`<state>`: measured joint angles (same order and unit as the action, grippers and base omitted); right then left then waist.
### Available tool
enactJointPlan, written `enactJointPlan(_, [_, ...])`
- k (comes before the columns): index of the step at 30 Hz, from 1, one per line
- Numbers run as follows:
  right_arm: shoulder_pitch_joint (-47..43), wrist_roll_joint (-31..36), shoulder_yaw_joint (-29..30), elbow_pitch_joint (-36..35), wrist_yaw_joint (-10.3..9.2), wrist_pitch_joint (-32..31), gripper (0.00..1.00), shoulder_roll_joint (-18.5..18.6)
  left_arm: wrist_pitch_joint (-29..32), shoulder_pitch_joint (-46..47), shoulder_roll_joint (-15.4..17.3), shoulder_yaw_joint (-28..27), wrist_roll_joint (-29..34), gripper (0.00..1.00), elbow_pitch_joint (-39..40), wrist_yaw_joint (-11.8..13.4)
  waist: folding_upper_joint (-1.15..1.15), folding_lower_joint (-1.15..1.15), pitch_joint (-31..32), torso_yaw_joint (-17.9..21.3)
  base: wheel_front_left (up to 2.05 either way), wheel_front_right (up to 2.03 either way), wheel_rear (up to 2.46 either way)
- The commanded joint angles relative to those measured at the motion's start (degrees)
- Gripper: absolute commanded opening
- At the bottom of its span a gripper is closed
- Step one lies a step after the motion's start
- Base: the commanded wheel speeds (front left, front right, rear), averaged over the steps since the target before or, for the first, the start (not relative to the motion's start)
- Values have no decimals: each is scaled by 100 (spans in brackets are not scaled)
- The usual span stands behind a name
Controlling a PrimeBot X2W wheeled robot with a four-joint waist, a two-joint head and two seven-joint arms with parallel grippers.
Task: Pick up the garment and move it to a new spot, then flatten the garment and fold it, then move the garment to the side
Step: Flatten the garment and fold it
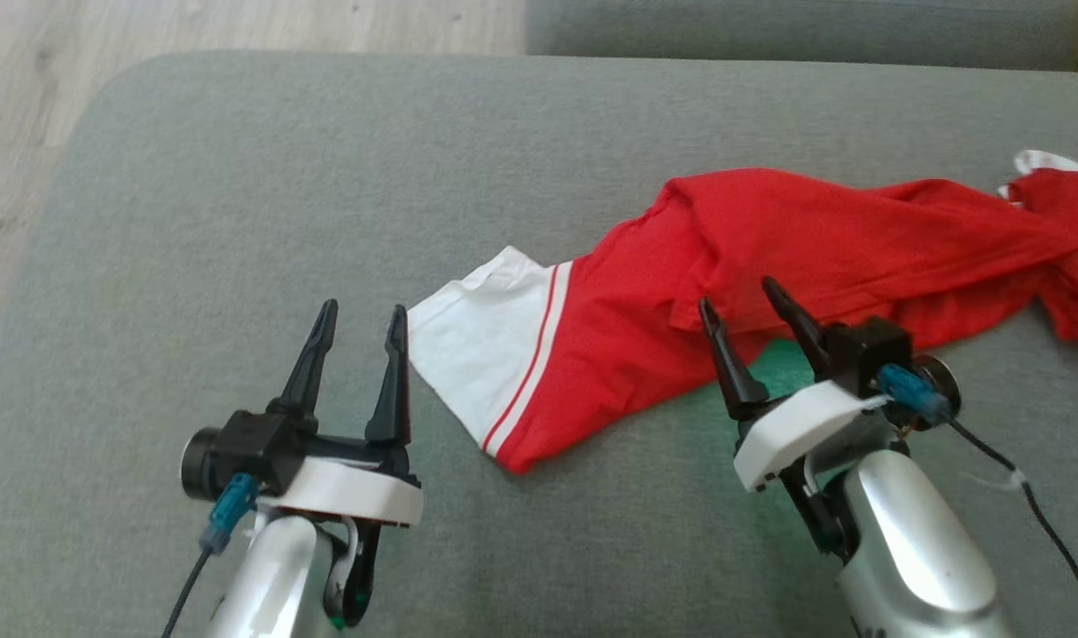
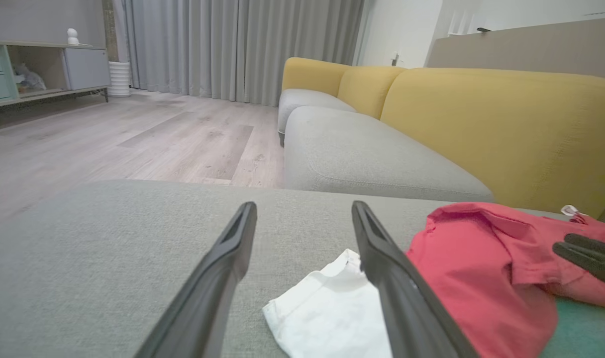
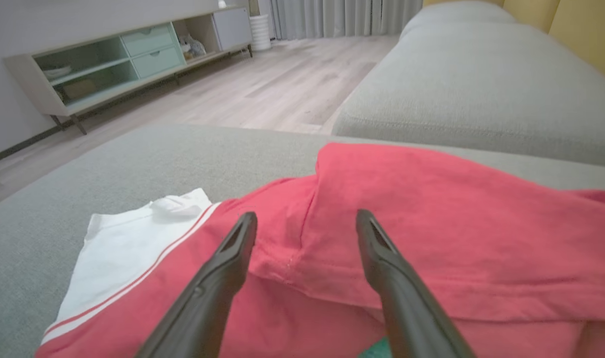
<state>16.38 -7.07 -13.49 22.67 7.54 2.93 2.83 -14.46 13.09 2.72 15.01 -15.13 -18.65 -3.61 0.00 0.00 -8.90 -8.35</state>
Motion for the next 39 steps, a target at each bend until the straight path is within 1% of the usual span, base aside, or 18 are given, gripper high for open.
enactJointPlan(1, [281,-59,-169,-46,-5,-9,100,5,-54,277,16,-136,-24,100,158,-3,0,0,-58,-81,0,0,0])
enactJointPlan(7, [616,-165,-251,631,-5,61,100,5,-54,308,16,-102,-36,100,160,15,0,0,-102,-179,0,0,0])
enactJointPlan(9, [701,-178,-256,816,-5,100,0,5,-54,309,16,-104,-36,100,157,20,0,0,-96,-182,0,0,0])
enactJointPlan(15, [749,-39,-133,1106,-5,359,0,5,-54,262,16,-212,0,100,124,48,0,0,58,-7,0,0,0])
enactJointPlan(19, [479,259,371,981,-5,479,0,5,-54,169,16,-309,32,100,132,55,0,0,271,205,0,0,0])
enactJointPlan(22, [77,558,856,636,-5,422,0,63,-54,75,16,-383,48,100,155,62,0,0,445,394,0,0,0])
enactJointPlan(25, [-440,781,1250,103,-5,227,0,230,-54,-32,16,-438,55,100,174,68,0,0,605,587,0,0,0])
enactJointPlan(28, [-960,937,1505,-496,-5,-52,0,413,-54,-114,16,-451,54,100,184,70,0,0,728,746,0,0,0])
enactJointPlan(31, [-1387,997,1708,-1015,-5,-328,0,520,-54,-135,16,-434,34,100,213,89,0,0,774,855,0,0,0])
enactJointPlan(32, [-1387,997,1708,-1015,-5,-328,0,520,-54,-135,16,-434,34,100,213,89,0,0,774,855,0,0,0])
enactJointPlan(36, [-1777,1144,1913,-1422,-5,-590,0,607,-54,-111,16,-384,19,100,225,104,0,0,783,905,0,0,0])
enactJointPlan(39, [-1947,1320,2076,-1522,-5,-742,0,608,-54,-97,16,-351,12,100,215,105,0,0,791,901,0,0,0])
